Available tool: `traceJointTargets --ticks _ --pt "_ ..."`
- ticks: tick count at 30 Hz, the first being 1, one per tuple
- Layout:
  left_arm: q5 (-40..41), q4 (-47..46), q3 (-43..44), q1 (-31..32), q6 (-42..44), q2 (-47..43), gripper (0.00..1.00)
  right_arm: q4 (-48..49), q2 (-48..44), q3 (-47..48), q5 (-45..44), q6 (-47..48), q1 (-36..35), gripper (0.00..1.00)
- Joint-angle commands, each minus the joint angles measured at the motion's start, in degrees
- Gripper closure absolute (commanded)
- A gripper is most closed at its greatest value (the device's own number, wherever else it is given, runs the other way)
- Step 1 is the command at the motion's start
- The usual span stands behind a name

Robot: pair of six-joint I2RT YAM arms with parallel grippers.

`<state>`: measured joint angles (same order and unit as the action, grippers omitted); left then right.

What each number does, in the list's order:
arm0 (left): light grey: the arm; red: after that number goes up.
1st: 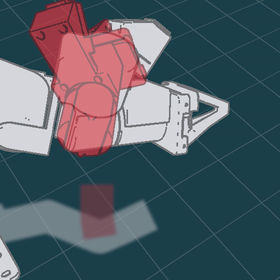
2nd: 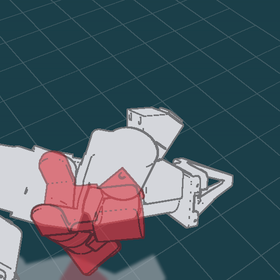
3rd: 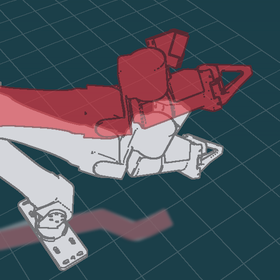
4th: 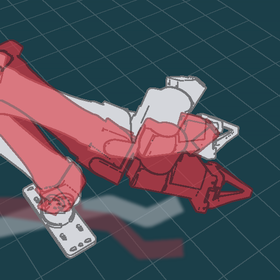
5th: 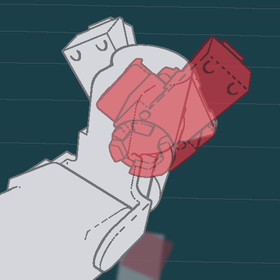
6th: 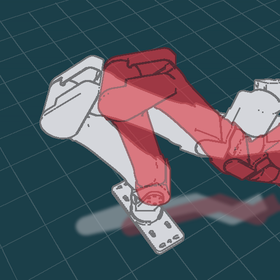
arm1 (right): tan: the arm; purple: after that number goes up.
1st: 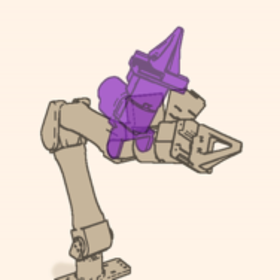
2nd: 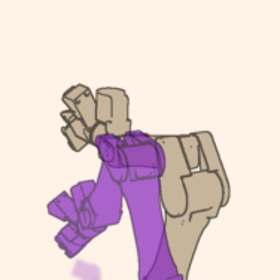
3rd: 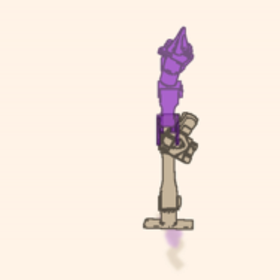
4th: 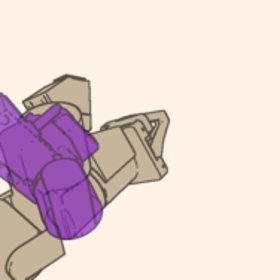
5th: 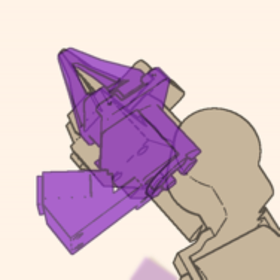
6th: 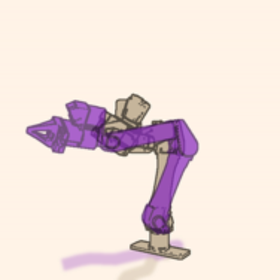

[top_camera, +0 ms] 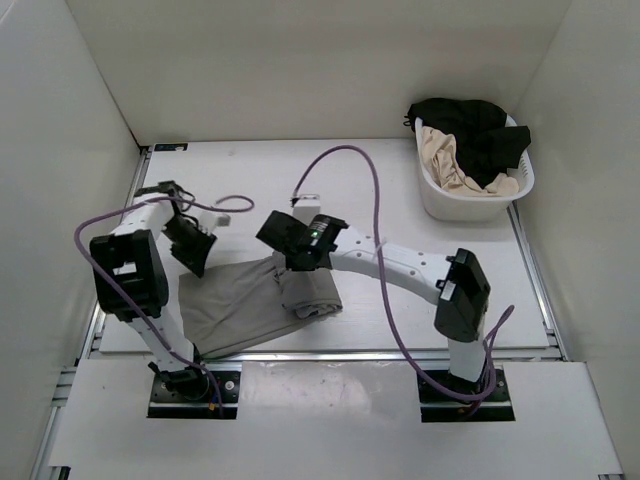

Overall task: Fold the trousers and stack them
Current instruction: Fold the trousers

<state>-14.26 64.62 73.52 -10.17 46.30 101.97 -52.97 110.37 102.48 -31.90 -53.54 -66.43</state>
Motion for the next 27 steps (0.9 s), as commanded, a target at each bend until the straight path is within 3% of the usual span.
traceJointTargets --ticks 1,3,7,10,15,19,20,27 --pt "-4.80 4.72 -1.98 5.16 9.14 0.32 0.59 -1.60 -6.47 -5.16 -6.59 -5.34 1.92 1.00" --pt "-9.96 7.69 -0.66 6.91 13.34 1.12 0.55 -1.61 -10.68 -8.85 -8.70 -7.27 3.24 1.00" --pt "-13.86 8.33 1.54 17.78 15.48 1.64 0.54 -0.99 -17.02 -16.68 -9.75 -8.69 6.57 1.00" --pt "-8.88 4.03 -1.17 25.70 9.62 5.68 0.54 -2.39 -18.78 -18.10 -9.76 -7.46 8.94 1.00" --pt "-2.97 -5.70 -4.26 28.98 1.17 14.55 0.64 -3.89 -22.47 -20.03 -10.29 -4.30 14.04 1.00" --pt "-3.66 -7.75 6.17 28.98 -3.40 20.45 0.71 -2.49 -28.35 -23.89 -9.67 0.26 22.20 1.00" --pt "-4.36 -7.75 11.25 29.51 -5.33 21.59 0.71 -2.49 -29.15 -25.03 -9.15 2.63 23.79 1.00" --pt "-2.61 -7.75 25.77 33.28 -7.54 29.50 0.71 -2.49 -36.79 -28.47 -5.80 16.41 41.97 1.00"
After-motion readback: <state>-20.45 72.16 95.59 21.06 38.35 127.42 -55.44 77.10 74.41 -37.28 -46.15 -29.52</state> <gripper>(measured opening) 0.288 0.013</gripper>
